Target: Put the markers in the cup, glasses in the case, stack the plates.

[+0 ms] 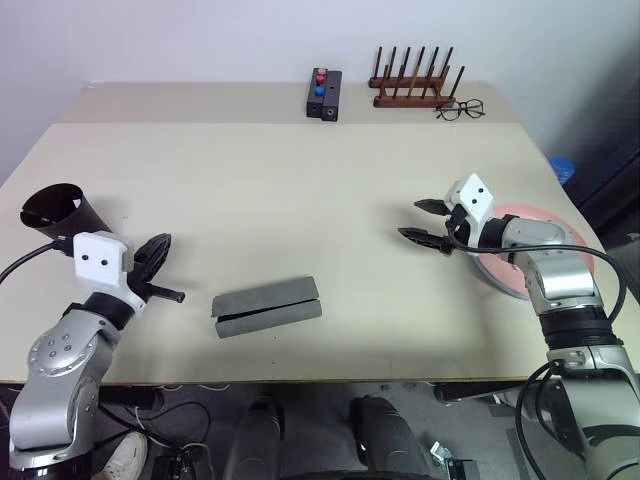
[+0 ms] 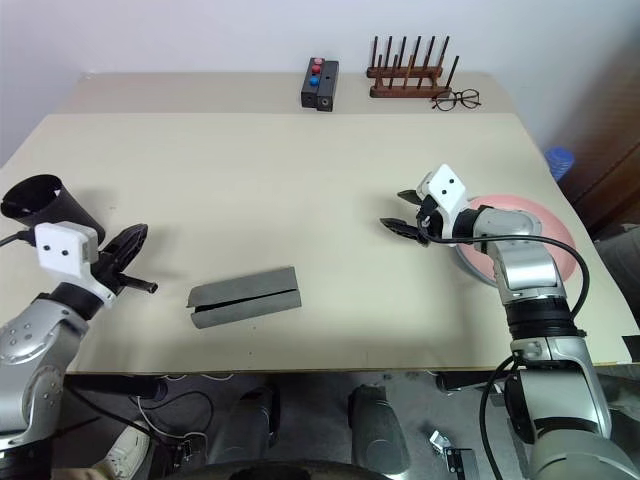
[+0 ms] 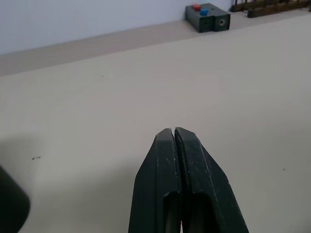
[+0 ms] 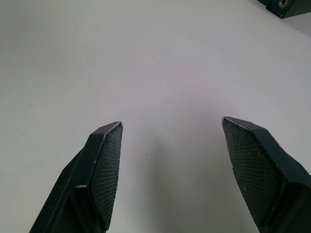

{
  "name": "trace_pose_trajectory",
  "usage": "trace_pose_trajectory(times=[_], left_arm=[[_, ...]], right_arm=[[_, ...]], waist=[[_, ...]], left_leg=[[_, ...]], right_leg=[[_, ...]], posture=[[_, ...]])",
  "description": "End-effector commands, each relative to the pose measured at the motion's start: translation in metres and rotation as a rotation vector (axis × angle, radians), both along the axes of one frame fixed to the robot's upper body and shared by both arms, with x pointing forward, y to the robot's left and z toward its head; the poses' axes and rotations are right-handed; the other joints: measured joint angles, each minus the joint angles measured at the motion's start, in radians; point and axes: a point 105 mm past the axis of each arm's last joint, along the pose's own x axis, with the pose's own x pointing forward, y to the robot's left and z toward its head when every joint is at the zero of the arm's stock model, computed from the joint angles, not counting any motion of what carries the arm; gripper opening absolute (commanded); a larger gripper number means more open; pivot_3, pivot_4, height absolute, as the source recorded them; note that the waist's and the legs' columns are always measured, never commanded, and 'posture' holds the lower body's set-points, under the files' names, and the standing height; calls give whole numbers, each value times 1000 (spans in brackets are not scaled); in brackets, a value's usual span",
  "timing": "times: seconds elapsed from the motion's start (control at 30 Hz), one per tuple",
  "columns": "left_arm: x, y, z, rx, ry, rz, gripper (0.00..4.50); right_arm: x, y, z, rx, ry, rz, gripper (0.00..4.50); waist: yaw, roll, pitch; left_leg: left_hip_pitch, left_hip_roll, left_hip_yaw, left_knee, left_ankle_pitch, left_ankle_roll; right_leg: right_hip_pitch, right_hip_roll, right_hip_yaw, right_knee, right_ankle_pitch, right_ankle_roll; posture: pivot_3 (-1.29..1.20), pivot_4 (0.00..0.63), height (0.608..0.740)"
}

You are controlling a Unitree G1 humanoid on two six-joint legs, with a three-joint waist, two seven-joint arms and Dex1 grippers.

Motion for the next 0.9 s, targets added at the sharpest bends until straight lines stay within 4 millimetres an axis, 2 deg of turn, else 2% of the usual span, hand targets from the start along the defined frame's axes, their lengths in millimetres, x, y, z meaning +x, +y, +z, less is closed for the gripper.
trace_pose_trajectory(times=[0.03, 0.4, 0.6, 0.9], left_arm=[[3, -2, 8, 15, -38, -2, 0], [10, -7, 4, 13, -39, -19, 0], [13, -7, 9, 16, -47, -24, 0], [12, -6, 9, 21, -49, -16, 0]], right_arm=[[0, 0, 14, 6, -53, -5, 3292], [-3, 3, 15, 16, -63, -22, 3292], [-3, 2, 15, 15, -65, -37, 3292], [-2, 11, 10, 37, -58, -30, 3292]], waist=[[-1, 0, 0], [1, 0, 0], [0, 0, 0], [-1, 0, 0]], left_leg=[[0, 0, 0, 0, 0, 0], [0, 0, 0, 0, 0, 0], [0, 0, 0, 0, 0, 0], [0, 0, 0, 0, 0, 0]], right_leg=[[0, 0, 0, 0, 0, 0], [0, 0, 0, 0, 0, 0], [0, 0, 0, 0, 0, 0], [0, 0, 0, 0, 0, 0]], posture=[[0, 150, 740], [0, 150, 740], [0, 150, 740], [0, 150, 740]])
